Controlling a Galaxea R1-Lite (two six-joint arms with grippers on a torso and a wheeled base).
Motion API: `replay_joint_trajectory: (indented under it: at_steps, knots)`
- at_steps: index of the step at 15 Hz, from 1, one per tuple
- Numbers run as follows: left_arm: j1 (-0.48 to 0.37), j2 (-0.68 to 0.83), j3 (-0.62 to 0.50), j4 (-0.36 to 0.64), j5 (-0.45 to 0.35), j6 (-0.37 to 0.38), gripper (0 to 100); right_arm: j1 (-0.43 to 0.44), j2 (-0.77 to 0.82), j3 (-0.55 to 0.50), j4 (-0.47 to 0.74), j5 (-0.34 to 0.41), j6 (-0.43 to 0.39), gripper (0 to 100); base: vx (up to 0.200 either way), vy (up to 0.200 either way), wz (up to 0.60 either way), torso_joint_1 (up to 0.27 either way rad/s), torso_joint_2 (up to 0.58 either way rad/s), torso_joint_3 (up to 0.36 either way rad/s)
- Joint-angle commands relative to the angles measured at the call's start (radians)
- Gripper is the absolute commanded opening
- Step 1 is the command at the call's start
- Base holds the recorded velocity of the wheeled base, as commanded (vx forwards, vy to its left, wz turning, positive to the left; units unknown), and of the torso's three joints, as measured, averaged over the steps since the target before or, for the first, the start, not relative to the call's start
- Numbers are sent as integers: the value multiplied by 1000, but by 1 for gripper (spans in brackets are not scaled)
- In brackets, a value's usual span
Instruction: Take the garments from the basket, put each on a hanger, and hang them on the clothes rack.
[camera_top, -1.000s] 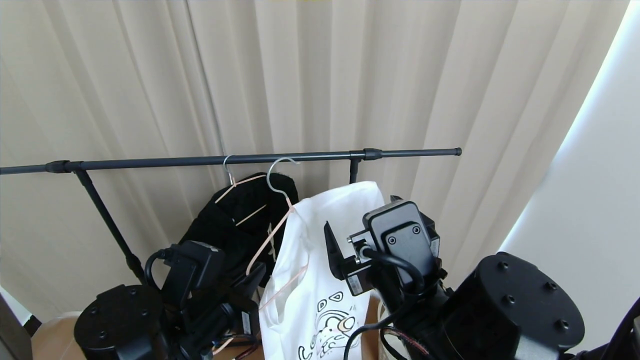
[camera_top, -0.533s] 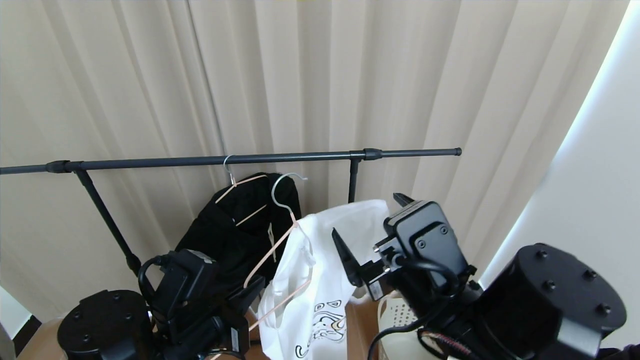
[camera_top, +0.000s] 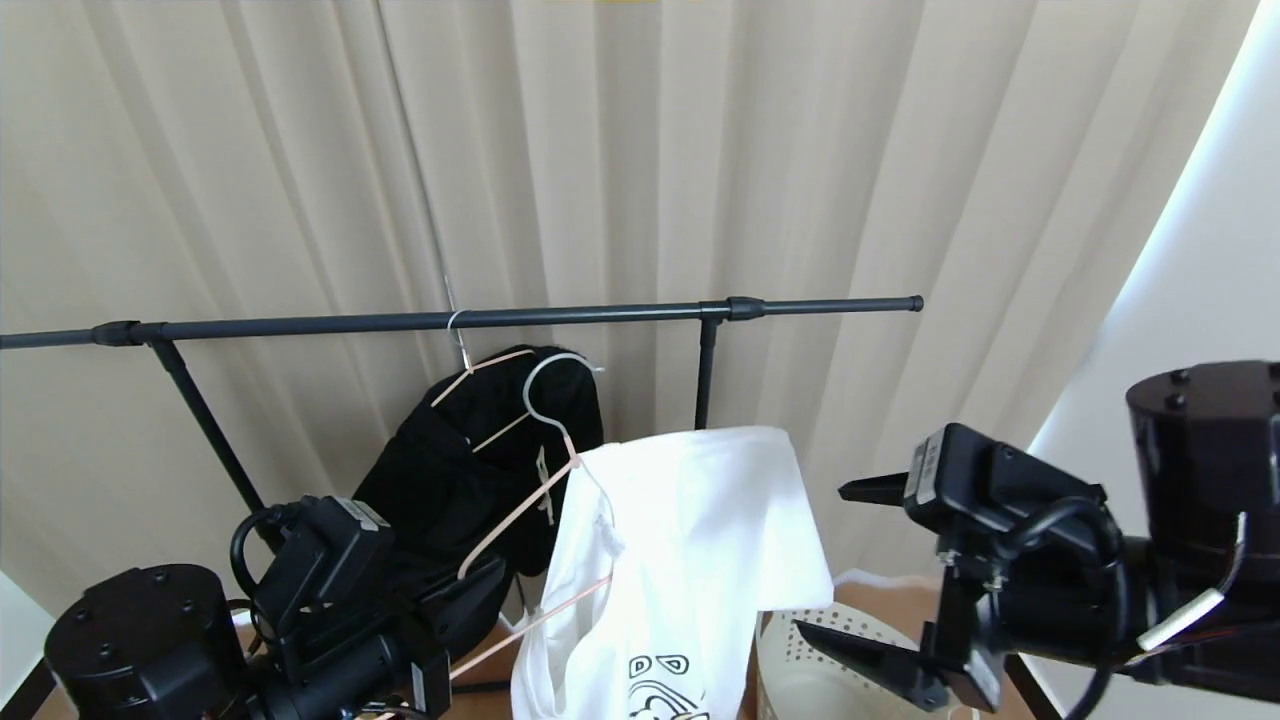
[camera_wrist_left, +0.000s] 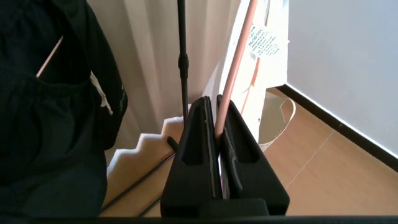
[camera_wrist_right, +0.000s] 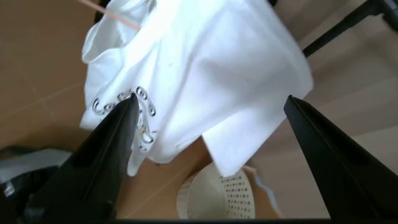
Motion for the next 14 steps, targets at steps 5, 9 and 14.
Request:
replay_joint_trajectory:
  at_steps: [5, 9, 14]
  knots:
    - [-53, -32, 1, -1, -4, 60, 0, -105, 18, -311, 387, 253, -140, 100, 0, 0, 0, 0, 0, 0]
    - [20, -29, 1, -1, -193, 118, 0, -113, 24, -299, 392, 254, -142, 100, 0, 0, 0, 0, 0, 0]
    - [75, 37, 1, -1, -314, 178, 0, -133, 24, -291, 387, 254, -142, 100, 0, 0, 0, 0, 0, 0]
